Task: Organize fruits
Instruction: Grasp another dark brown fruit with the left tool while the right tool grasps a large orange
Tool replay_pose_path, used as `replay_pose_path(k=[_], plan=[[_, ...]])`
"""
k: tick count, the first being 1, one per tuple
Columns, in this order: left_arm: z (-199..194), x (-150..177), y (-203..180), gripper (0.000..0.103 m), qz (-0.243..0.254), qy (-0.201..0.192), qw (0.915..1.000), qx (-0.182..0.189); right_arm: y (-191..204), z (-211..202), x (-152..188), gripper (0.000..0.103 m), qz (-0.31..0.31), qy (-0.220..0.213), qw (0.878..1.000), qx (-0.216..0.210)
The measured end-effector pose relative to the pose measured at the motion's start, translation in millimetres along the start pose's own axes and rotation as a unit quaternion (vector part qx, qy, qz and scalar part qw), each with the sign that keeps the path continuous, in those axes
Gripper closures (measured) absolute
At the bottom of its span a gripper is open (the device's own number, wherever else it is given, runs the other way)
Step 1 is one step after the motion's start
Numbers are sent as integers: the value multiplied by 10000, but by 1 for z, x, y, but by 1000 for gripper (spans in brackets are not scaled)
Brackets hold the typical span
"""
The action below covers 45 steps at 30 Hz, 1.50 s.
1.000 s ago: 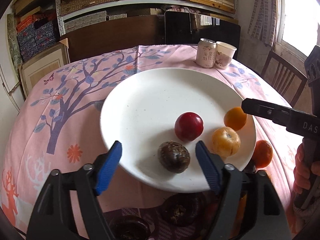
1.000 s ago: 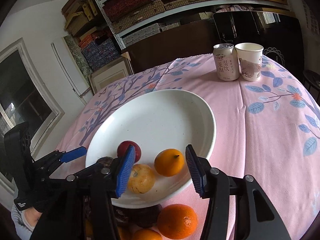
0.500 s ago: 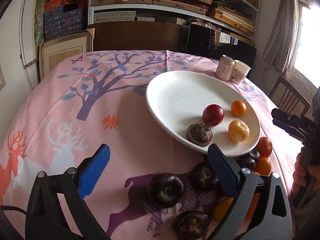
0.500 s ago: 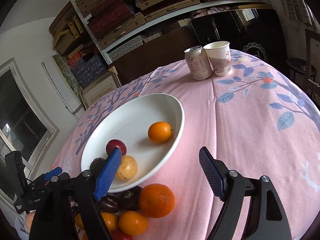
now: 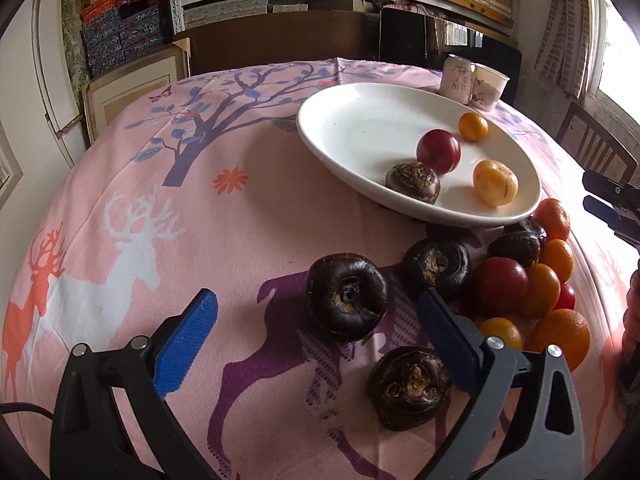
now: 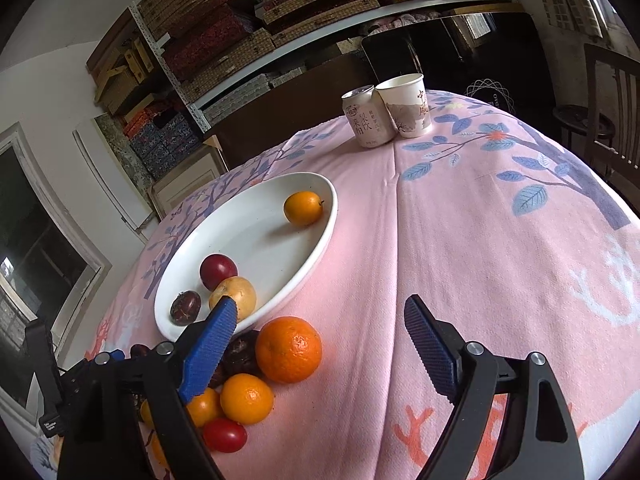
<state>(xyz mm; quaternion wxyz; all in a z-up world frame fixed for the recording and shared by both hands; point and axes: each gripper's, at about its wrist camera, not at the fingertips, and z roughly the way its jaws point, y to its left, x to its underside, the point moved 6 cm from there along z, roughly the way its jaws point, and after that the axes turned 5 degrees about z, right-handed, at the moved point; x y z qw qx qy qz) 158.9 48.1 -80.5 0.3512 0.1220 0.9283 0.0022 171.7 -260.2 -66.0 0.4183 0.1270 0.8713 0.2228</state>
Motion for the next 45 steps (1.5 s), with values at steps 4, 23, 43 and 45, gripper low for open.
replay_pose_path(k=[4, 23, 43, 45], plan=[[9, 3, 17, 4, -314, 216, 9992, -100, -1, 4, 2, 11, -17, 93, 9999, 76], [6, 1, 16, 4, -325, 95, 9994, 111, 19, 19, 31, 27, -644, 814, 9946, 33], [-3, -7, 4, 62, -337, -259, 9966, 701, 21, 12, 24, 62, -426, 646, 9963, -369], [-10, -10, 3, 62, -313, -388, 9963, 697, 20, 8, 21, 62, -405, 548, 9969, -393]])
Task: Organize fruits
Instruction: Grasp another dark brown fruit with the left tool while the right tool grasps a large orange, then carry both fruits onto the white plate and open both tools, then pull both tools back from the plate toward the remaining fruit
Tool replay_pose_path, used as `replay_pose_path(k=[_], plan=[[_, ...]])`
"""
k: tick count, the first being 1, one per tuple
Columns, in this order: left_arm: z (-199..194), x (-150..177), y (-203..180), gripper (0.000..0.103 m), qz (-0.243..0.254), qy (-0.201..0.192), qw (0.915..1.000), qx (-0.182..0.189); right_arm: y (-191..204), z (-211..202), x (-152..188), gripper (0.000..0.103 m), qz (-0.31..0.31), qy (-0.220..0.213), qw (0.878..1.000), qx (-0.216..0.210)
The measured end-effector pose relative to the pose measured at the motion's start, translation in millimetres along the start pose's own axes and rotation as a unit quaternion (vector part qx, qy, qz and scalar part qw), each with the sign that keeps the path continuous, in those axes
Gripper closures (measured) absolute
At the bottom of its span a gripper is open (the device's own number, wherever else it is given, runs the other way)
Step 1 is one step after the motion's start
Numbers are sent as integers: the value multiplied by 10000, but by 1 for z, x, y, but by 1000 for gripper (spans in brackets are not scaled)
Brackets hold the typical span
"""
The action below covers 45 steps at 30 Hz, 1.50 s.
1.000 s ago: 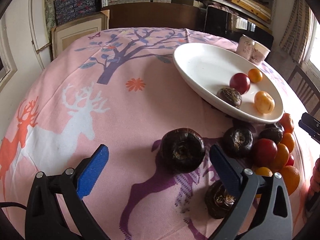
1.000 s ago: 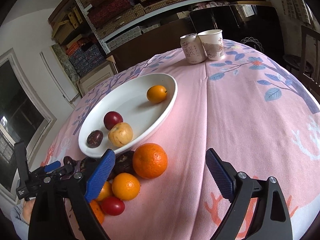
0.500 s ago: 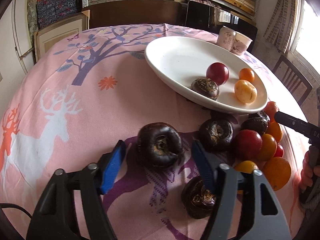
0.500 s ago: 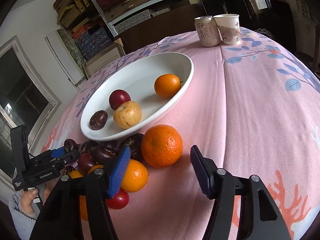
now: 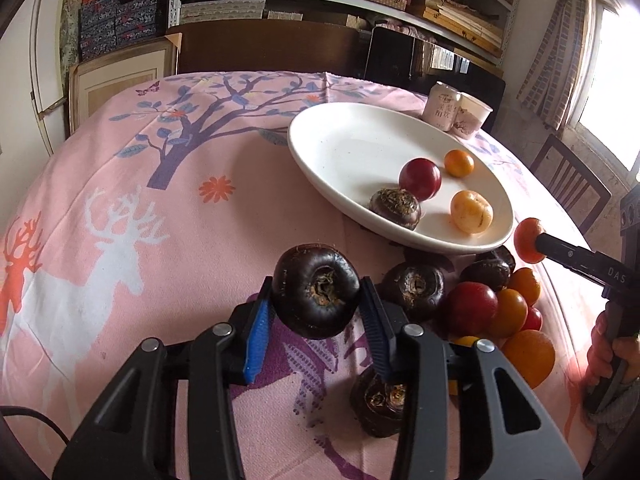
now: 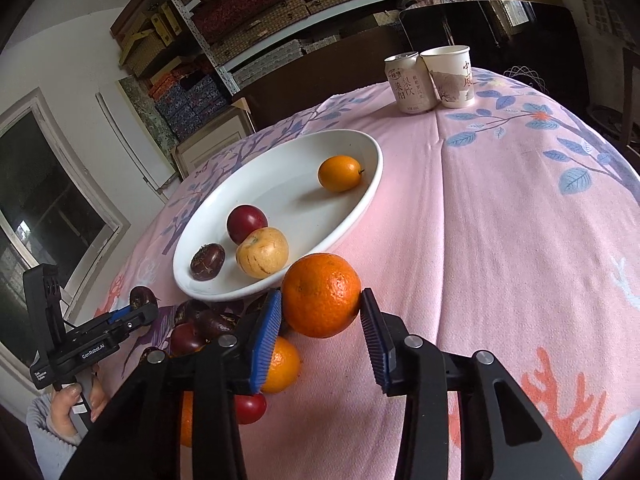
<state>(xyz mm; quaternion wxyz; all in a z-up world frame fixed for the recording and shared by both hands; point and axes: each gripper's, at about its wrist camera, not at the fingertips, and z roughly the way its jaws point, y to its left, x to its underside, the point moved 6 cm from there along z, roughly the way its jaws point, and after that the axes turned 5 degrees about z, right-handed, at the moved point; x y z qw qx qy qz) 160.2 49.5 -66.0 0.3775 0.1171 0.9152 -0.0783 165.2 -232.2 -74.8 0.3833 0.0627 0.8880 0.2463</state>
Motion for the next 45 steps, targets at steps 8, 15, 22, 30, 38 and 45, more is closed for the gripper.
replay_pose_path(k=[8, 15, 22, 30, 38, 45], plan=[[-13, -48, -17, 62, 119, -419, 9988, 216, 4, -16, -19, 62, 11, -433, 9990, -117], [27, -92, -28, 62, 289, -312, 9990, 123, 23, 20, -57, 62, -161, -202, 9997, -47], [59, -90, -27, 21, 380, -222, 9989, 135, 20, 36, -67, 29, -81, -360, 9993, -1], [42, -76, -20, 8, 414, -381, 9982, -215, -3, 21, -67, 15, 194, -648, 9974, 237], [15, -40, -4, 5, 68, -295, 9988, -372, -22, 12, -46, 10, 621, -502, 9965, 249], [-3, -12, -6, 5, 11, -262, 9991, -326, -22, -3, -22, 7, 554, -507, 9965, 360]])
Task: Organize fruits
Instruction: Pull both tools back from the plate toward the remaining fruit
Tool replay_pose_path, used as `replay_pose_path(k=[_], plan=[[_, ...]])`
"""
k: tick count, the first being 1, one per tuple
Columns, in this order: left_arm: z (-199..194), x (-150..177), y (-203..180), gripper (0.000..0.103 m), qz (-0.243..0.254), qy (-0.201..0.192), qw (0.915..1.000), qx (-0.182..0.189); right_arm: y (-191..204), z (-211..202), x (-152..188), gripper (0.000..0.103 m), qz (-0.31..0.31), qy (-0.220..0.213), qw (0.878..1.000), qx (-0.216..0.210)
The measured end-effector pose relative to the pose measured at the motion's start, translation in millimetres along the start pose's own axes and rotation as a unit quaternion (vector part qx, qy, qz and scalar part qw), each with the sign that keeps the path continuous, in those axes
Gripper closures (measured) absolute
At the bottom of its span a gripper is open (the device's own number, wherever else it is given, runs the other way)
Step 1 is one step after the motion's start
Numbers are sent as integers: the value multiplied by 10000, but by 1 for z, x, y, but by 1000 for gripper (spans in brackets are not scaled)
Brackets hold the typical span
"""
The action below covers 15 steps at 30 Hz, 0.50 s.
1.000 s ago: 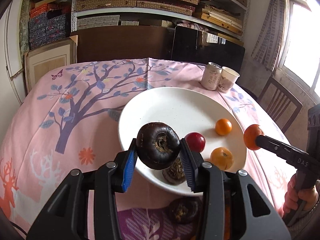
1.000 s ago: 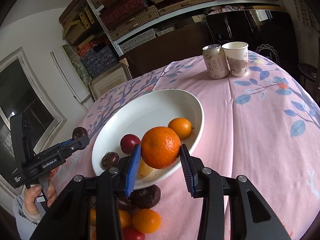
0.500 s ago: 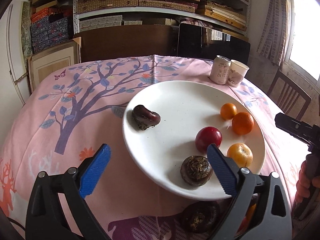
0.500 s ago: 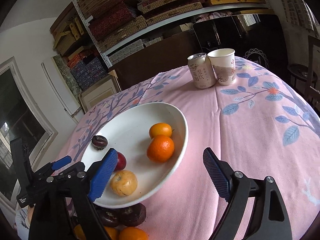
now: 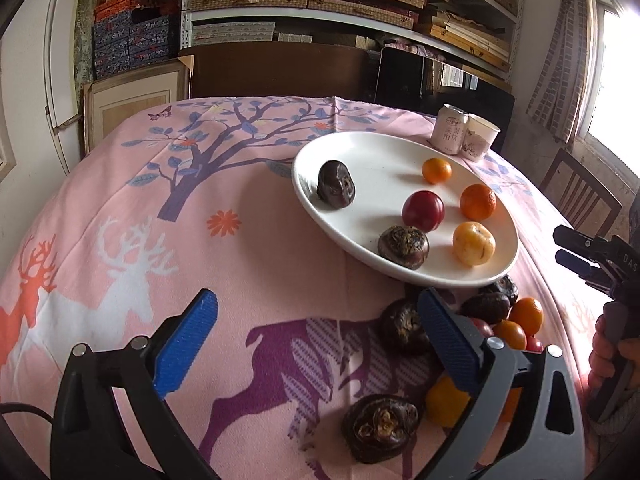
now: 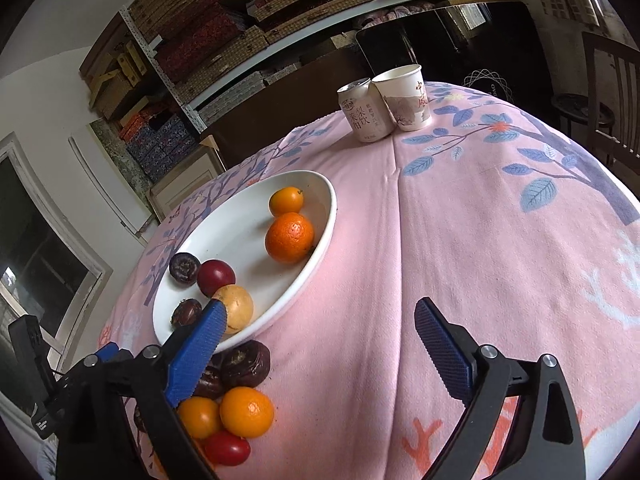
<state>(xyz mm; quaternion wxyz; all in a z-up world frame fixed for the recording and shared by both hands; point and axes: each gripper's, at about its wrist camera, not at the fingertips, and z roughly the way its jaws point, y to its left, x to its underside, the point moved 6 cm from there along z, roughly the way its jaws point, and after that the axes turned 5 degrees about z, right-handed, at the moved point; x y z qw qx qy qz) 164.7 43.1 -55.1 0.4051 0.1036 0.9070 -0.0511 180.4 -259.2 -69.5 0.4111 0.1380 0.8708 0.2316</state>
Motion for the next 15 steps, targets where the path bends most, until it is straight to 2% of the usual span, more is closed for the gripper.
replay_pose_path(k=[6, 10, 15], plan=[[-9, 19, -14, 5, 314, 162, 9994, 10, -8, -13, 4, 7, 137, -118, 9998, -5], [-18, 29, -16, 5, 293, 206, 9992, 167, -13, -11, 4, 7, 259, -59, 9996, -23], [-17, 44, -17, 5, 261, 550, 9981, 137, -12, -10, 6, 7, 249, 19, 9997, -16]])
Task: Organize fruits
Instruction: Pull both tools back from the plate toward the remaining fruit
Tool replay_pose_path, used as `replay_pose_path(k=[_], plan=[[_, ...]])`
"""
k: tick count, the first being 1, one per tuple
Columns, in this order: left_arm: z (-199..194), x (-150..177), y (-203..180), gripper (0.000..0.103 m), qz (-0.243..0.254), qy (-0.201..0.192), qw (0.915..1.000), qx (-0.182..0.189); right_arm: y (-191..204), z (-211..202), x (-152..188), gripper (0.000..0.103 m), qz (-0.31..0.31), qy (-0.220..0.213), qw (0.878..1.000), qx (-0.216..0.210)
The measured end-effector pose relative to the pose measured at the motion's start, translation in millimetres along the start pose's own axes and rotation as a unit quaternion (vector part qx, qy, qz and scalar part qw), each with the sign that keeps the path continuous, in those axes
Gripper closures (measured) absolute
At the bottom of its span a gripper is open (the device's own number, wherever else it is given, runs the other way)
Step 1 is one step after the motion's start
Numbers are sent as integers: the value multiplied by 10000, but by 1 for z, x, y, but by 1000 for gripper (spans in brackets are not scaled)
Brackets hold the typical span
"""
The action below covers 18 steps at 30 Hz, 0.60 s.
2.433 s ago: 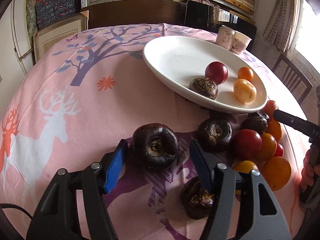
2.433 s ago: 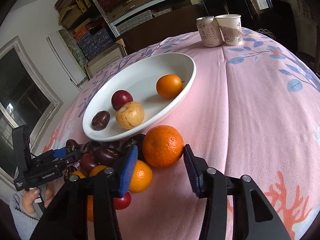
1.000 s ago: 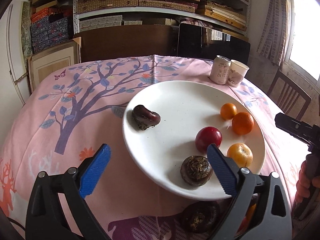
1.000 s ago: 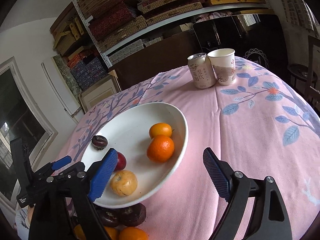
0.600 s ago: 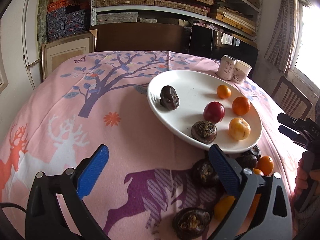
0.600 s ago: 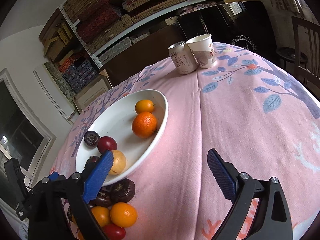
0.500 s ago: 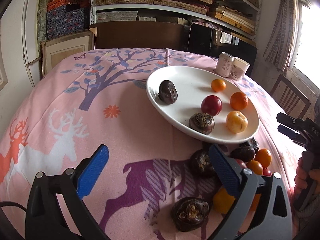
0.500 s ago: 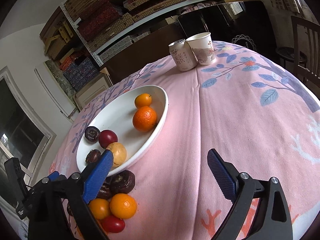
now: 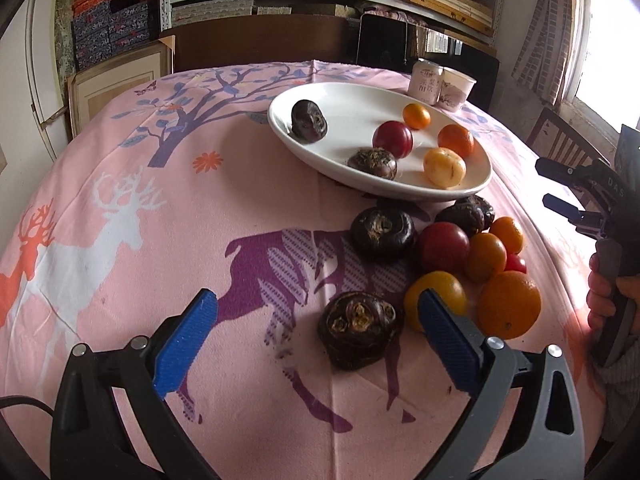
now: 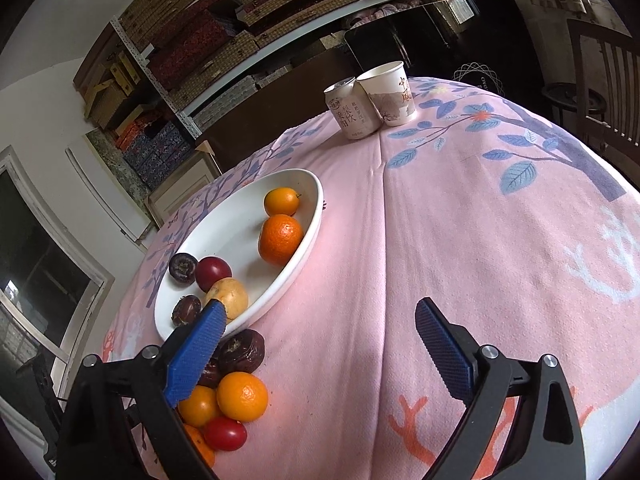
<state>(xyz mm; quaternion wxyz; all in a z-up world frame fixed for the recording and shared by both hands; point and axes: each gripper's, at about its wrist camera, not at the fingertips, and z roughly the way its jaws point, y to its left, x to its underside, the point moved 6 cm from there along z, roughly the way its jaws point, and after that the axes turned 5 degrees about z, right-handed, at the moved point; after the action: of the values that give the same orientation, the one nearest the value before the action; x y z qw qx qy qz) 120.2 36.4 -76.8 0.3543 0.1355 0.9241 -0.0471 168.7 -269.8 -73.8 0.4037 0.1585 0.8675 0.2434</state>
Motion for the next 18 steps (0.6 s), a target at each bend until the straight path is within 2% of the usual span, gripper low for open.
replay_pose_path(k=[5, 8, 12, 16, 18], plan=[[3, 10, 11, 5, -269, 267, 9993, -65, 11, -13, 15, 7, -108, 156, 9993, -330], [5, 13, 17, 4, -513, 352, 9979, 166, 31, -24, 37, 7, -611, 271, 9966, -484], [7, 14, 15, 4, -485, 392, 9979, 167, 62, -37, 67, 7, -1273, 545, 9875, -756], [8, 14, 14, 4, -471, 409, 9979, 169, 87, -41, 103, 7, -1965, 875, 9743, -673], [8, 14, 14, 4, -468, 409, 9979, 166, 99, -43, 115, 7, -2346, 889, 9667, -505]])
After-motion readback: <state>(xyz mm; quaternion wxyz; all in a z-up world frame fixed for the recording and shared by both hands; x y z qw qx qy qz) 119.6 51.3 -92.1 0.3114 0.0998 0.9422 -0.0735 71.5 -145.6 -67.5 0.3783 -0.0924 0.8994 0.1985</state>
